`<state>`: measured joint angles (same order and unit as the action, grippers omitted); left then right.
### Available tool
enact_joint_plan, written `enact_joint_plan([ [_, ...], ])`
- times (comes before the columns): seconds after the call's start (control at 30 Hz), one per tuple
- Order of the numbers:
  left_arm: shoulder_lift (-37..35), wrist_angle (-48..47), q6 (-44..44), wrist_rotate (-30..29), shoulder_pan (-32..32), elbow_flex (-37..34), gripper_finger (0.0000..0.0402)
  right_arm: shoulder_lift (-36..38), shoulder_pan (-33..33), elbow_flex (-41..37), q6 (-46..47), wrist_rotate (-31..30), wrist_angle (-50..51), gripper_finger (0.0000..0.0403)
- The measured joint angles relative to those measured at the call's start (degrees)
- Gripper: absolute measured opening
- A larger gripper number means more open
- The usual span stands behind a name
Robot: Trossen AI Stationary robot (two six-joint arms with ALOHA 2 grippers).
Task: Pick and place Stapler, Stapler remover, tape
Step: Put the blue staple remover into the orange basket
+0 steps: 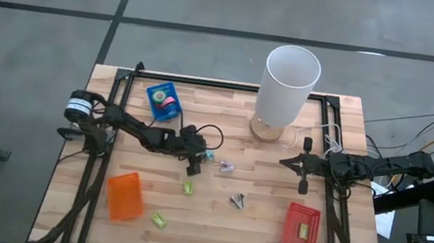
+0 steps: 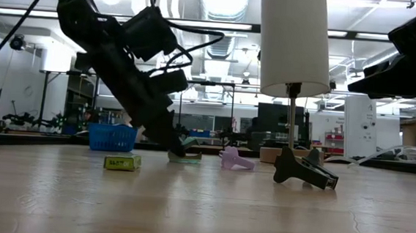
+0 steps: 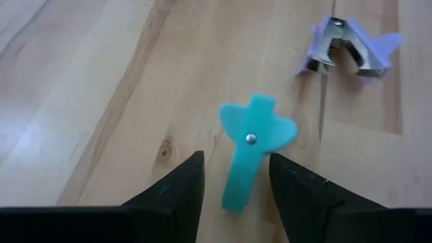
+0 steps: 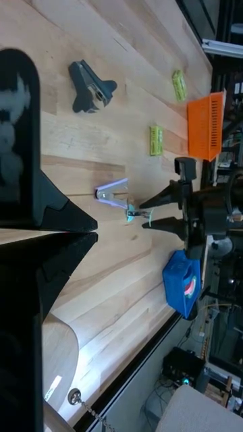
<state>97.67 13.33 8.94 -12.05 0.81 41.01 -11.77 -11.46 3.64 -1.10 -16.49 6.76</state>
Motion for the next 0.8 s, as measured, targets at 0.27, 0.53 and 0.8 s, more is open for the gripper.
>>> enact_joint_plan([
  [0.27, -1.28, -0.34, -0.26, 0.92, 0.07, 0.0, 0.0069, 0.0, 0.0, 0.0, 0.01, 0.0, 0.0, 0.0009],
  [0.53, -1.51, -0.38, 0.0, 2.67, 0.05, 0.02, 0.0032, 0.0, 0.0, 0.0, 0.01, 0.0, -0.01, 0.0008],
  [0.8, -5.0, -7.84, 4.03, 9.83, -1.71, 0.02, 0.0033, -0.02, 0.01, 0.0, 0.01, -0.02, -0.03, 0.0009],
])
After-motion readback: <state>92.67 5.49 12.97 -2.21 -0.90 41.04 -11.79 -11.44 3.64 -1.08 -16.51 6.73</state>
